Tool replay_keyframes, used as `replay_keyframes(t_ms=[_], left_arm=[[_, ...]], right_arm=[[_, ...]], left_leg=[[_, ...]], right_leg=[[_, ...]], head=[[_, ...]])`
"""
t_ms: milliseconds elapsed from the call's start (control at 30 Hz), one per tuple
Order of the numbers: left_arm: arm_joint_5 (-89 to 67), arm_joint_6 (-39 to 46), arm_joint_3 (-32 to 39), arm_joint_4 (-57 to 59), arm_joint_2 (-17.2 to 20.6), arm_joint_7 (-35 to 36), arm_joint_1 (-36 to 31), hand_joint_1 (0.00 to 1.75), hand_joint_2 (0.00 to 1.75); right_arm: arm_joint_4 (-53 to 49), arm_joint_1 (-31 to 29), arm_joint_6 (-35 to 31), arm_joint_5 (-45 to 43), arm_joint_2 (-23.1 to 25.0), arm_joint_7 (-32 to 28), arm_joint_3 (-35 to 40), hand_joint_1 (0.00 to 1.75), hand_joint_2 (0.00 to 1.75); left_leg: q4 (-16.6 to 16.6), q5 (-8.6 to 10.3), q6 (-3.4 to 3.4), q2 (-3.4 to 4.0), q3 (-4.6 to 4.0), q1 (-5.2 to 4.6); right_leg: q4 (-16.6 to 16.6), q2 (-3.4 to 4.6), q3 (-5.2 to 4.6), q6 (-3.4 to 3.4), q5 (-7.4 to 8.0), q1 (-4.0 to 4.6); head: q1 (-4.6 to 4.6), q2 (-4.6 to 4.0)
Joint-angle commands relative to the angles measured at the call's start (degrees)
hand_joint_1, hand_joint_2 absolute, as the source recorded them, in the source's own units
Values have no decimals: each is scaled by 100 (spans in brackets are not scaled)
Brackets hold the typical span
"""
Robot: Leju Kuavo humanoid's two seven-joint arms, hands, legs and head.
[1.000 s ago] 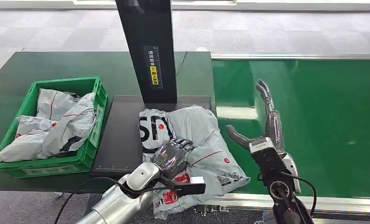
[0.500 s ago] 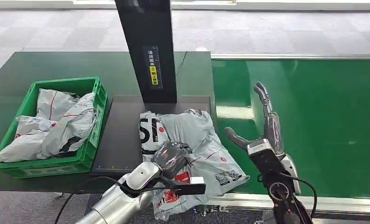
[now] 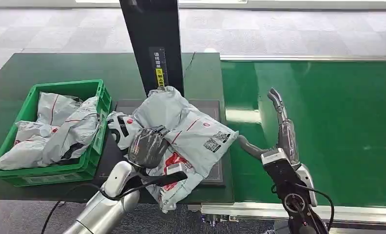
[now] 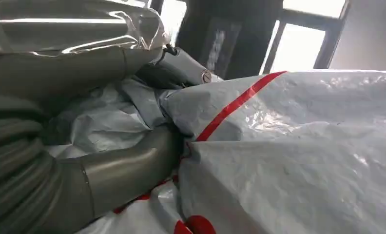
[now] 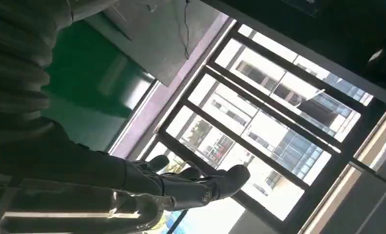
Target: Moved the parcel from conveyor to table for the left to box.
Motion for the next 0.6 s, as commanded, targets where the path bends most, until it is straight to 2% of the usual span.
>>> replay_keyframes(t_ms=[33, 67, 100, 167, 267, 300, 367, 400, 433, 500, 600], left_arm=[[-14, 1352, 669, -1267, 846, -502, 317, 175, 175], [-3, 1405, 722, -1479, 890, -531, 361, 175, 175], [-109, 1405, 1109, -1949, 808, -785, 523, 175, 175], [-113, 1405, 1240, -2174, 866, -874, 594, 175, 175], [-104, 1405, 2225, -2881, 625, -1247, 713, 175, 175], [-292, 1405, 2837, -3130, 381, -1510, 683, 175, 175], [-285, 1405, 3159, -3208, 343, -1698, 619, 175, 175], [-537, 1405, 3688, -3383, 85, -1934, 579, 175, 175], [-626, 1405, 3905, -3424, 21, -1996, 538, 175, 175], [-843, 1405, 4326, -3392, 26, -2036, 327, 175, 175], [-1141, 1405, 4375, -3014, 220, -1652, -63, 175, 175]], right_arm=[[91, -66, -24, -94, -56, -44, -46, 0, 175], [100, -65, -30, -105, -66, -53, -45, 0, 175], [118, -63, -42, -117, -91, -67, -37, 0, 175], [135, -52, -59, -138, -115, -90, -44, 0, 175], [119, 39, -137, -202, -223, -160, -75, 0, 175], [104, 81, -151, -223, -246, -184, -78, 0, 175], [89, 112, -162, -232, -250, -199, -69, 0, 175], [71, 144, -170, -232, -233, -211, -64, 0, 175], [56, 169, -175, -230, -223, -219, -60, 0, 175], [30, 194, -192, -223, -224, -231, -16, 0, 175], [117, 71, -186, -230, -262, -221, 31, 0, 175]], left_leg=[[0, 2, 0, 24, -13, 2], [0, 1, -1, 18, -9, 2], [-2, 3, -1, 17, -11, 2], [1, 2, 0, 16, -17, 4], [5, 0, 2, 21, -21, 4], [5, 0, 1, 11, -21, 4], [12, 0, 1, 6, -29, 7], [8, 2, 1, 8, -26, 5], [9, 1, 1, 9, -27, 5], [6, 1, 0, 14, -23, 5], [7, 4, 0, 10, -25, 4]], right_leg=[[-1, 23, -21, -3, 10, 2], [0, 18, -18, -3, 6, 3], [-3, 17, -20, -4, 8, 3], [-1, 15, -23, -3, 8, 4], [0, 21, -27, -2, 8, 4], [1, 12, -25, -1, 5, 5], [3, 7, -30, -1, 5, 8], [2, 8, -29, -1, 6, 5], [2, 8, -28, -1, 5, 6], [2, 14, -28, -2, 6, 5], [3, 10, -30, -3, 8, 5]], head=[[0, -2], [0, 0], [-2, -2], [0, 0], [0, 0], [0, 0], [-2, 0], [0, -2], [0, 0], [2, 0], [0, -2]])
